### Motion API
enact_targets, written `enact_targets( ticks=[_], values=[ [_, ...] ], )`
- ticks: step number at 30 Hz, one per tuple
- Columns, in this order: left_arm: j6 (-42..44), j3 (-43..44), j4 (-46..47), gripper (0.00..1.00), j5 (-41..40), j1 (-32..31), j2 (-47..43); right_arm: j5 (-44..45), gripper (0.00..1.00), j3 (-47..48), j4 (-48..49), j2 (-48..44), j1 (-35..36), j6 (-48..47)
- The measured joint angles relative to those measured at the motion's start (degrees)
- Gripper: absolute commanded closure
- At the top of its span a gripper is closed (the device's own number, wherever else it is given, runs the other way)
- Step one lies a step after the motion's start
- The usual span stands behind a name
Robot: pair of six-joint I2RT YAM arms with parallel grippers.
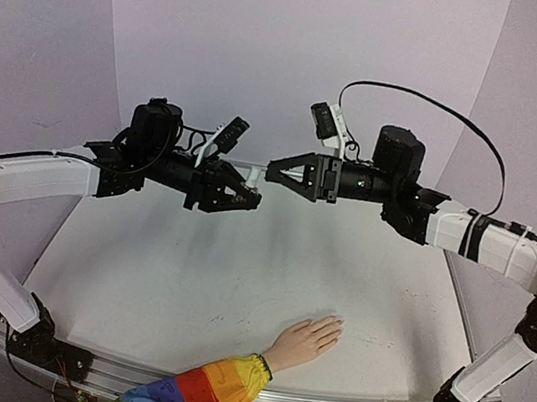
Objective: Paint the nails
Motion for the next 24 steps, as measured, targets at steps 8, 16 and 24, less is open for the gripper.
enact_targets(
  ticks=[8, 16, 24],
  values=[
    [-1.2, 1.3, 0.0, 1.00, 4.8, -1.2, 2.6, -6.2, 0.58, 0.7, 6.3, 4.5, 0.1, 4.9],
    [-1.2, 2.8, 0.0, 1.00, 6.7, -2.3, 3.7, -8.4, 0.67, 3.2, 8.9, 6.2, 1.9, 6.3],
    [-1.4, 3.0, -0.1, 1.00, 6.5, -2.2, 3.7, -9.7, 0.91, 3.5, 9.8, 6.9, 2.1, 6.3]
  ],
)
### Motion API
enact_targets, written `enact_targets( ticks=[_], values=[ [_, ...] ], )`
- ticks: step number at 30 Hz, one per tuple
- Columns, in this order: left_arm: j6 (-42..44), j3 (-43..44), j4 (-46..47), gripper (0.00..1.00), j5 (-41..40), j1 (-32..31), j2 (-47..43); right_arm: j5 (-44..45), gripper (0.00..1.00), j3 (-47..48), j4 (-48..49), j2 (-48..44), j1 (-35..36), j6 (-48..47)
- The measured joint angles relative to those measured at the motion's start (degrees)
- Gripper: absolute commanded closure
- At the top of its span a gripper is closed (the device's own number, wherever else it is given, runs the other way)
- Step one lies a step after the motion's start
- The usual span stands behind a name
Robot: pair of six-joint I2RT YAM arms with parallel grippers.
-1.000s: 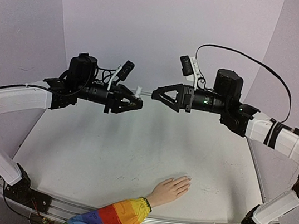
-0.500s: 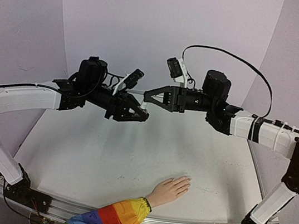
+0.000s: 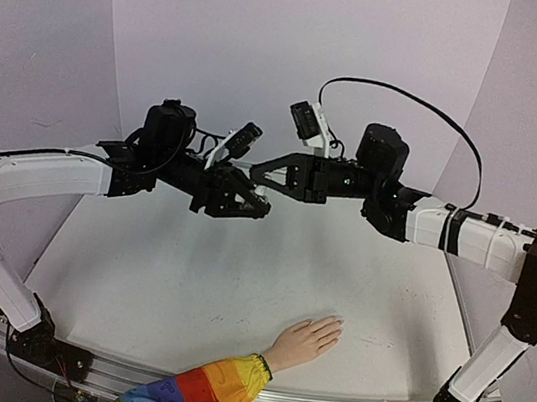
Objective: Paint the nails
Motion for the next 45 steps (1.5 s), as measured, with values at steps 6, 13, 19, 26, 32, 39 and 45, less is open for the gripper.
enact_targets(
  ticks=[6, 13, 19, 26, 32, 39, 45],
  values=[
    [0.6, -0.5, 0.0, 1.00, -8.3, -0.2, -0.8, 2.0, 1.00, 0.0, -0.3, 0.2, -0.4, -1.2],
    [7.6, -2.8, -2.6, 1.00, -49.1, -4.1, -4.2, 36.0, 1.00, 6.9, -19.0, 0.8, 3.8, -6.0],
    [13.7, -2.2, -2.5, 1.00, -64.3, -6.9, -4.2, 73.5, 1.00, 15.8, -31.5, 3.0, 14.3, -4.9],
    [14.3, -2.8, -1.9, 1.00, -62.8, -6.8, -4.3, 72.2, 0.62, 15.6, -32.0, 2.6, 14.3, -8.0],
    [12.7, -5.6, -2.1, 1.00, -50.2, -3.2, -5.4, 51.4, 0.26, 10.8, -31.4, -1.4, 9.1, -11.7],
    [10.2, -5.8, -1.9, 1.00, -24.0, 0.2, -5.5, 27.0, 0.24, 5.9, -29.7, -6.4, 1.0, -15.1],
    [6.5, -3.5, -1.8, 1.00, -7.9, -0.1, -3.4, 14.1, 0.46, 4.1, -28.1, -6.4, 1.5, -16.7]
  ],
)
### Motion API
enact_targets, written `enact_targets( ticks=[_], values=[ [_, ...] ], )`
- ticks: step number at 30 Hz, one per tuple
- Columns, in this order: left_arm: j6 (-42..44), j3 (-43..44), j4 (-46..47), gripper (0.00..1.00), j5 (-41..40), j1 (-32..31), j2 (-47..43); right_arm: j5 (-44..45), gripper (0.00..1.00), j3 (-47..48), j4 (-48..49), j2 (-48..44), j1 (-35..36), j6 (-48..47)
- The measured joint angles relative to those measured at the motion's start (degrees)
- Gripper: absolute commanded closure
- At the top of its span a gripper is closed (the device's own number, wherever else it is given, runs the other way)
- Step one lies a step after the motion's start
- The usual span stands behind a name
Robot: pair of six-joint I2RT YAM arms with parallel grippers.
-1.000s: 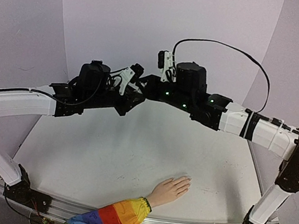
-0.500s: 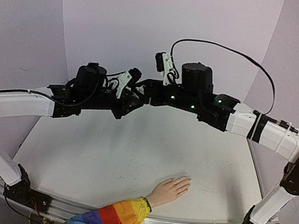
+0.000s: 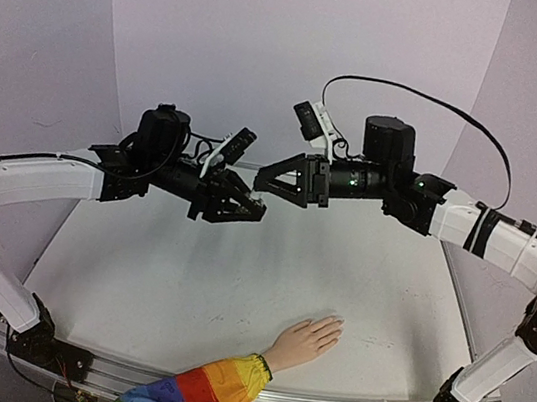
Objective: Paint the nails
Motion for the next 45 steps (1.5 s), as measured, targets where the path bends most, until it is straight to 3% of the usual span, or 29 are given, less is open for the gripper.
enact_targets(
  ticks=[5, 14, 22, 27, 31, 35, 39, 42, 43, 44, 45],
  values=[
    [-2.9, 1.7, 0.0, 1.00, 4.7, 0.0, 1.9, -5.5, 0.64, -0.2, 3.5, 0.3, 0.2, 1.0],
    [-4.3, 2.4, 0.0, 1.00, 6.5, -0.1, 2.4, -8.6, 0.68, -0.2, 6.2, 2.6, 0.1, 2.3],
    [-4.7, 2.4, 0.2, 1.00, 6.6, -0.1, 2.4, -9.3, 1.00, -0.2, 7.6, 3.2, 0.1, 3.5],
    [-4.3, 2.3, 0.0, 1.00, 0.1, -0.3, 1.7, -7.1, 1.00, -0.2, 7.9, 3.3, -0.4, 3.4],
    [-1.6, 0.5, -0.2, 1.00, -22.0, -2.3, -1.1, 2.7, 1.00, -0.2, 7.5, 3.4, -0.9, 3.5],
    [1.4, 0.4, -0.5, 1.00, -43.4, -4.4, -1.3, 26.3, 1.00, 5.1, 1.2, 5.6, 3.7, 5.0],
    [3.1, 0.4, -1.0, 1.00, -50.9, -4.6, -1.9, 46.4, 1.00, 10.0, -1.8, 8.3, 9.7, 7.4],
    [4.1, 0.4, -1.1, 1.00, -51.0, -4.7, -1.9, 52.3, 1.00, 10.8, -3.1, 8.6, 11.4, 8.3],
    [4.4, 0.4, -1.1, 1.00, -50.6, -4.7, -1.9, 53.0, 0.98, 10.8, -3.3, 8.6, 11.7, 8.4],
    [4.5, 0.4, -1.2, 1.00, -50.4, -4.7, -1.9, 53.2, 0.87, 10.8, -3.3, 8.6, 11.7, 8.3],
    [4.4, 0.3, -1.1, 1.00, -50.0, -4.6, -1.9, 53.0, 0.68, 10.8, -3.3, 8.5, 11.7, 8.2]
  ],
)
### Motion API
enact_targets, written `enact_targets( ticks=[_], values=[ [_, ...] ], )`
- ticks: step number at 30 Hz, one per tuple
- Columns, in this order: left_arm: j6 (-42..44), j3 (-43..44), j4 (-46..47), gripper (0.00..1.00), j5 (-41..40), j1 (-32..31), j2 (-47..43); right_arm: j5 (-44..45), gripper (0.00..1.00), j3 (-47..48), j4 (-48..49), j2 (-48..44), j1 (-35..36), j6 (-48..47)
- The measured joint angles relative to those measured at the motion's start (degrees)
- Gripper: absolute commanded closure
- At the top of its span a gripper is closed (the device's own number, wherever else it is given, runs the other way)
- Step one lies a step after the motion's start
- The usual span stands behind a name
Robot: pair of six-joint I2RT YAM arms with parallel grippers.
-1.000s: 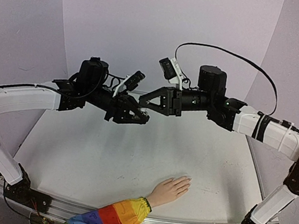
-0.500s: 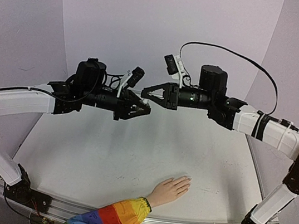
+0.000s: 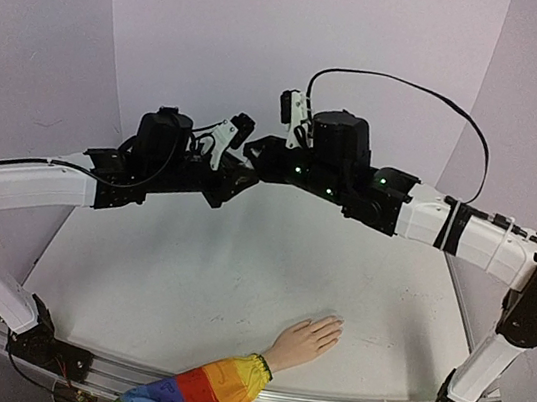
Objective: Paint the nails
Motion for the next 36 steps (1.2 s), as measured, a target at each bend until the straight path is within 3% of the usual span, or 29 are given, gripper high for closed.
enact_targets(
  ticks=[2, 4, 7, 10, 13, 21, 23, 32, 36],
  values=[
    [-0.2, -0.4, 0.1, 1.00, 1.9, 0.3, -0.3, -1.8, 0.46, -0.8, 0.3, -0.6, -0.4, -0.6],
    [-1.7, -0.9, 0.1, 1.00, 3.2, 1.9, -0.5, -6.9, 0.34, -3.2, -0.3, -2.9, -1.4, -1.8],
    [-3.4, -1.7, -0.1, 1.00, 8.6, 5.8, -0.5, -17.9, 0.24, -7.1, -0.1, -7.6, -4.2, -3.8],
    [-4.3, -1.9, -0.3, 1.00, 17.9, 7.5, -0.5, -28.7, 0.22, -9.2, 0.6, -10.8, -9.5, -4.9],
    [-4.7, -1.9, -0.4, 1.00, 28.3, 7.0, -0.5, -37.7, 0.23, -9.9, 1.6, -11.8, -13.4, -6.1],
    [-6.5, -0.9, -0.4, 1.00, 48.5, 6.5, 1.9, -49.4, 0.37, -11.7, 1.2, -11.5, -12.2, -8.0],
    [-7.0, -0.6, -0.4, 1.00, 50.9, 6.5, 2.9, -51.1, 0.44, -11.7, 1.3, -11.1, -12.2, -8.3],
    [-7.7, -0.5, -0.4, 1.00, 54.5, 6.5, 3.4, -55.7, 0.54, -11.6, 1.2, -6.4, -12.2, -8.8],
    [-7.7, -0.5, -0.4, 1.00, 54.9, 6.5, 3.4, -56.7, 0.64, -10.8, 1.2, -5.4, -12.1, -8.9]
  ],
)
